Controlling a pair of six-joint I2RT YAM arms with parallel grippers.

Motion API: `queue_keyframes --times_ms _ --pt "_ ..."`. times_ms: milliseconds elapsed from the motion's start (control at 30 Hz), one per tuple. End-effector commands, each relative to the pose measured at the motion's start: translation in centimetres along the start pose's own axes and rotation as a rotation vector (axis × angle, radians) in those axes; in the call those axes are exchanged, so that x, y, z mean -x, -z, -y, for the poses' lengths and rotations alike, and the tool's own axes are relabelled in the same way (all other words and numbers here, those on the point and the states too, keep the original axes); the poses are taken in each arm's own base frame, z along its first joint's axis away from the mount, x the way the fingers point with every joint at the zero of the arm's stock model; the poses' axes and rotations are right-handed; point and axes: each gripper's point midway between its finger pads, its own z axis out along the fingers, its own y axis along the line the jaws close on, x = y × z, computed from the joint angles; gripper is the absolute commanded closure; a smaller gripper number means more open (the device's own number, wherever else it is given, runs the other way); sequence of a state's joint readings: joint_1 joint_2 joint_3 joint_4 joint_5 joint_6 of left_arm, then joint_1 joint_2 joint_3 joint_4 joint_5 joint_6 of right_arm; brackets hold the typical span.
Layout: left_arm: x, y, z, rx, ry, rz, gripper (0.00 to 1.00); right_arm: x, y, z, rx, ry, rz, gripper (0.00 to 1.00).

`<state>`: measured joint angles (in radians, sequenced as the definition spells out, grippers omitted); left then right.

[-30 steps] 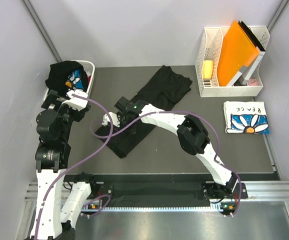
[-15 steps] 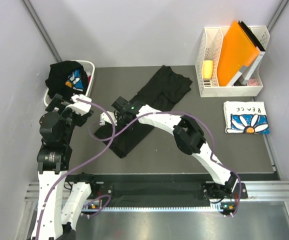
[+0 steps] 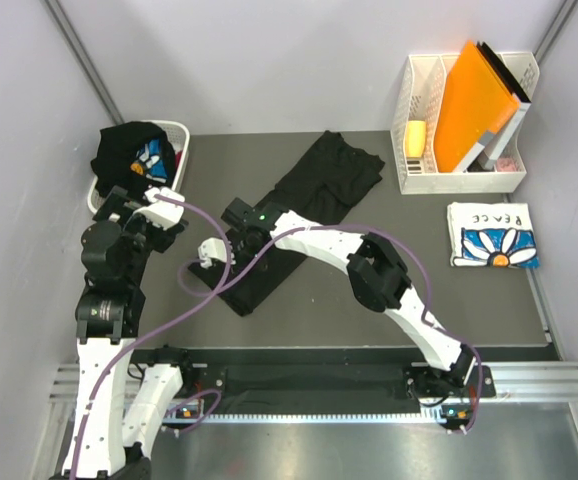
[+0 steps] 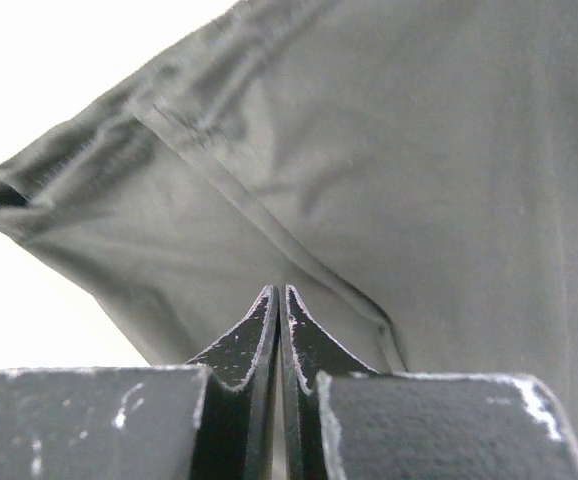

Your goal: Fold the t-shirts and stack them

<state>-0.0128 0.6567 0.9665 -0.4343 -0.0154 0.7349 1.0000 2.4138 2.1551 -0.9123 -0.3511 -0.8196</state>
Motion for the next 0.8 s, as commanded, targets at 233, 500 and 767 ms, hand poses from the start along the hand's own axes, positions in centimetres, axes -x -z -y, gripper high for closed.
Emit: queue_keyframes --times_ms 233,500,767 --pt "0.7 0.0 -0.6 0.027 0.012 0.036 0.04 7.9 4.0 4.2 -0.250 0.055 0.215 1.00" --pt "0.6 0.1 -0.6 0.029 0.004 0.034 0.05 5.5 -0.4 4.1 -0.208 0.028 0.168 1.00" --pt "0.6 -0.2 -0.6 0.028 -0.005 0.035 0.05 2.7 -3.6 1.6 -0.109 -0.021 0.123 1.00"
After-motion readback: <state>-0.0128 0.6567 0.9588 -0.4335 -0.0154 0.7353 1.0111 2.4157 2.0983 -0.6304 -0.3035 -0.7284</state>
